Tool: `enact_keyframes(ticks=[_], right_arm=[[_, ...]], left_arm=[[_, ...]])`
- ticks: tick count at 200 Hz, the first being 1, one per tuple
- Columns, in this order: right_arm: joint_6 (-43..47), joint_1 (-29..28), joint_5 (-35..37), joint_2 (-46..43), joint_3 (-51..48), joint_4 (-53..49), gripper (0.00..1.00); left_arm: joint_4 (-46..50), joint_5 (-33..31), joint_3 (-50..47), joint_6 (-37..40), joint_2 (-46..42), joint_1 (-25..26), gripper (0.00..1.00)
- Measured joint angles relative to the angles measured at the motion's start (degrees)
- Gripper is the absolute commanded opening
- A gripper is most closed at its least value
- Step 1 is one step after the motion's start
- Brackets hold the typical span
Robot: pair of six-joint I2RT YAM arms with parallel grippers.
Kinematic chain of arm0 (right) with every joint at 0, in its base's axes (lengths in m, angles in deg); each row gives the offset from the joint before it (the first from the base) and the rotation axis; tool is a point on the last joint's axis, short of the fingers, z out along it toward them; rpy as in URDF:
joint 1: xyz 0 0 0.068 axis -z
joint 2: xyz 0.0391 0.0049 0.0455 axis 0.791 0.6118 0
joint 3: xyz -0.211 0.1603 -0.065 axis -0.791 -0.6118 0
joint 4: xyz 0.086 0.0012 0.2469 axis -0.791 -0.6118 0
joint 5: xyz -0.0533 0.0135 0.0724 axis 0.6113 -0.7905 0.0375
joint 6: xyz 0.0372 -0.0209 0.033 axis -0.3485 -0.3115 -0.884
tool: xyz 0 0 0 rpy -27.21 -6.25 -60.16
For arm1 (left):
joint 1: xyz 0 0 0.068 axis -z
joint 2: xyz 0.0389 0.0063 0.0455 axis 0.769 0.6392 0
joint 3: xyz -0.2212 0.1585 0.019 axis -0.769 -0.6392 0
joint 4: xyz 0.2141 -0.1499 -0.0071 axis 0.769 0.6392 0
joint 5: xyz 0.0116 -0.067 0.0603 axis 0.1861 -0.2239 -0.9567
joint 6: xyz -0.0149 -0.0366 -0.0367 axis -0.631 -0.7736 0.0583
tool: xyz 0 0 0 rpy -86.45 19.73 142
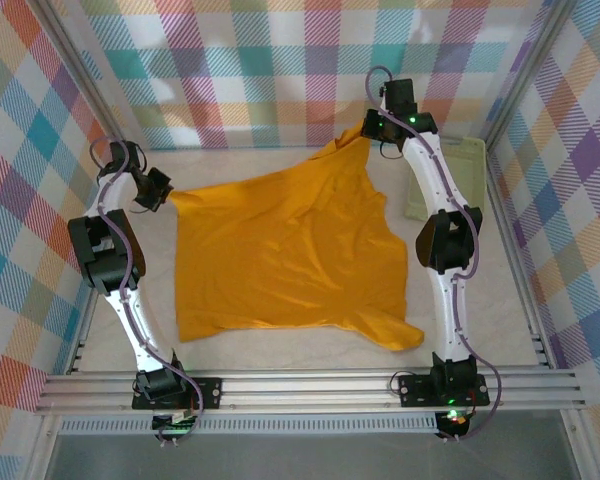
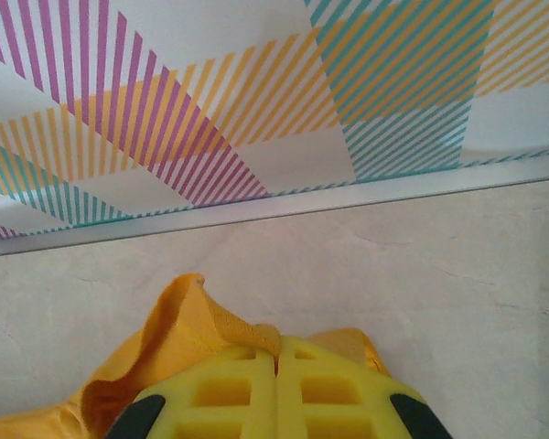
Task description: Fold the inside-out t-shirt
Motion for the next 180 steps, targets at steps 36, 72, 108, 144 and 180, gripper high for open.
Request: enact_keyframes(ticks=[36, 72, 108, 144, 180], right_arm=[[0.9, -0.2, 0.0, -7.1, -13.7, 1.4, 0.0], [0.8, -0.6, 0.0, -20.7, -34.1, 4.4, 0.0], [-1.2, -1.2, -1.1, -34.2, -51.7, 8.2, 0.0], [-4.0, -2.0, -2.4, -42.9, -67.7, 11.1, 0.0], [-6.6, -2.7, -2.9, -46.9, -79.7, 12.4, 0.0]], left_arm=[[1.1, 0.4, 0.1, 1.4, -1.1, 0.0, 0.0], [1.0, 0.3, -4.9, 2.9, -7.1, 0.0, 0.0], [0.5, -0.5, -14.4, 3.6, -15.3, 0.0, 0.0], [-2.4, -1.5, -24.5, 3.7, -19.7, -1.1, 0.0], [-5.1, -3.0, -33.7, 3.7, -21.7, -2.1, 0.0]])
